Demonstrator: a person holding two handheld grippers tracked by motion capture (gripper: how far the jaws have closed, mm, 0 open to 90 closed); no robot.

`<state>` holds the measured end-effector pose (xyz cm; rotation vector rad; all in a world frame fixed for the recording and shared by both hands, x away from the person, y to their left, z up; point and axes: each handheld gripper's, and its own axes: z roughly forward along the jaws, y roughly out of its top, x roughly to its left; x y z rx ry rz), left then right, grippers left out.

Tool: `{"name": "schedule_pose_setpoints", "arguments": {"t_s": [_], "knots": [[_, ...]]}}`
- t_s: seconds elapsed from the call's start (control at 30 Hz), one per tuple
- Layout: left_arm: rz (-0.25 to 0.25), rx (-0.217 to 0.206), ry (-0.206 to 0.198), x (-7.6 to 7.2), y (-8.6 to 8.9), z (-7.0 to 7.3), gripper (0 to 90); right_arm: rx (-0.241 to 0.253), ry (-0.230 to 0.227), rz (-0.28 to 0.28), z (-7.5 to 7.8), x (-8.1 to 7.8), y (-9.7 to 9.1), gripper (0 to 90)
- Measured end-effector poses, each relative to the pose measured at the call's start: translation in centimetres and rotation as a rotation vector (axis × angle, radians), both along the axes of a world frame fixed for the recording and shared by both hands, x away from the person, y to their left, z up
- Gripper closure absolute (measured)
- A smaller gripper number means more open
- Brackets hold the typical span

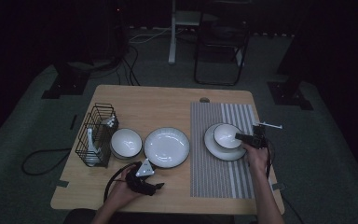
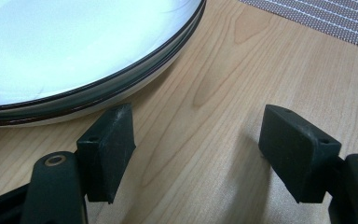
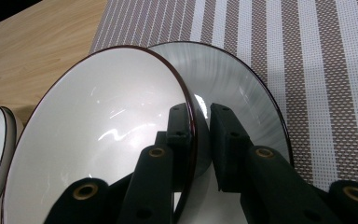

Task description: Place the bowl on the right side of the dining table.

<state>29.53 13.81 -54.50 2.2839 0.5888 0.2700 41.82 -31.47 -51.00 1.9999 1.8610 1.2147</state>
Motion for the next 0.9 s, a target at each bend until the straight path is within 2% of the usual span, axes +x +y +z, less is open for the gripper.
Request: {"name": "schedule_pose_setpoints", "arguments": {"t_s": [0.73,0.9], "knots": [[0.000,0.000,0.000,0.00,0.00,0.00,27.3,-0.011,0.003,-0.003,0.11,-0.15,-0.06,78.2],[0.000,-0.001,0.000,0.00,-0.01,-0.01,27.3,0.008,-0.016,-0.006,0.42,-0.36,-0.25,73.5]]}}
